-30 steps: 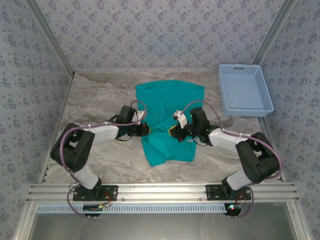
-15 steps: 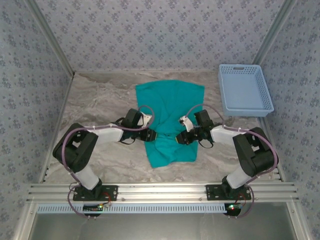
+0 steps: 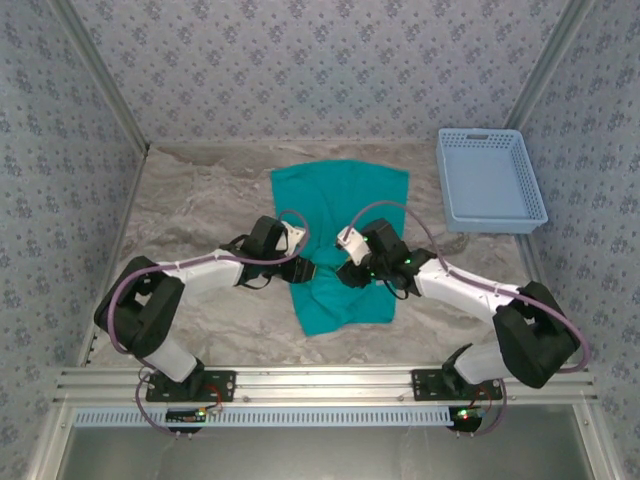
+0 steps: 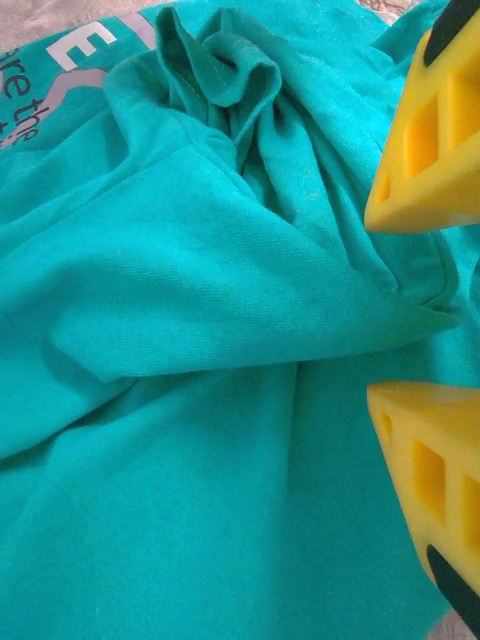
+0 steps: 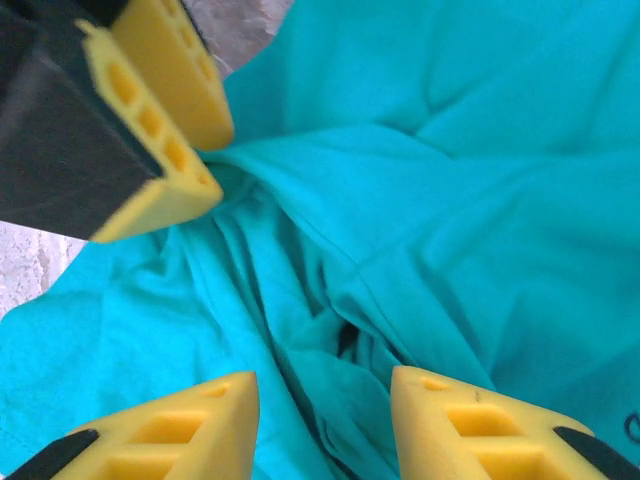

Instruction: Fold the inside-out t-shirt

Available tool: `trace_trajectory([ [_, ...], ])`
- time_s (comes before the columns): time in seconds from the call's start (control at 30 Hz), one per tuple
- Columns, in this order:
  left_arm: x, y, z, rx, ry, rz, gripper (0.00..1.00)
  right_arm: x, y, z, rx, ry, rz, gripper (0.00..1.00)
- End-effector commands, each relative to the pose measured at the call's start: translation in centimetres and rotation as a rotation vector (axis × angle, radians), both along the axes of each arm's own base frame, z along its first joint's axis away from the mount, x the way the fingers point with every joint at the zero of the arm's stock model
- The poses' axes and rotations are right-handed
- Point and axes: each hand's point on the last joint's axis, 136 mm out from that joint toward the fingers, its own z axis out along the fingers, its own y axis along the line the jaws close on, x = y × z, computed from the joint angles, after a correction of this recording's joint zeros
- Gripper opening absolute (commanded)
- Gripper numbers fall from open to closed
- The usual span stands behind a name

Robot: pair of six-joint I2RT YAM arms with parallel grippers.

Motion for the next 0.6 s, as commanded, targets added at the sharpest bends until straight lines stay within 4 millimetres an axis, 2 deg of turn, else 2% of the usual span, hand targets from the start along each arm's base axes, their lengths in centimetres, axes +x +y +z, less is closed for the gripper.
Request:
trace_trajectory([
  [0.0, 0.2, 0.1, 1.1, -0.034, -0.007, 0.017, 0.44, 0.7, -0.1, -0.9, -0.125, -0.028, 0.045, 0.42],
  [0.2, 0.8, 0.1, 0.7, -0.041, 0.03, 0.062, 0.47, 1.1, 1.0, -3.3, -0.16, 0.053, 0.024, 0.4],
  [0.27, 1.1, 0.2, 0.6, -0.039, 0.033, 0.08, 0.5, 1.3, 1.4, -3.8, -0.156, 0.08, 0.023, 0.3],
  [0.33, 1.4, 0.1, 0.5, -0.038, 0.035, 0.089, 0.51, 1.5, 1.7, -3.8, -0.156, 0.095, 0.021, 0.12],
  [0.37, 1.6, 0.0, 0.6, -0.04, 0.032, 0.092, 0.51, 1.5, 1.8, -3.5, -0.155, 0.092, 0.017, 0.04],
  [0.4, 1.7, 0.0, 0.6, -0.039, 0.036, 0.097, 0.51, 1.5, 1.9, -3.0, -0.14, 0.084, 0.022, 0.01],
  [0.57, 2.7, -0.7, 1.4, -0.048, 0.034, 0.1, 0.51, -0.3, 3.3, 2.7, 0.064, 0.051, 0.158, 0.0],
])
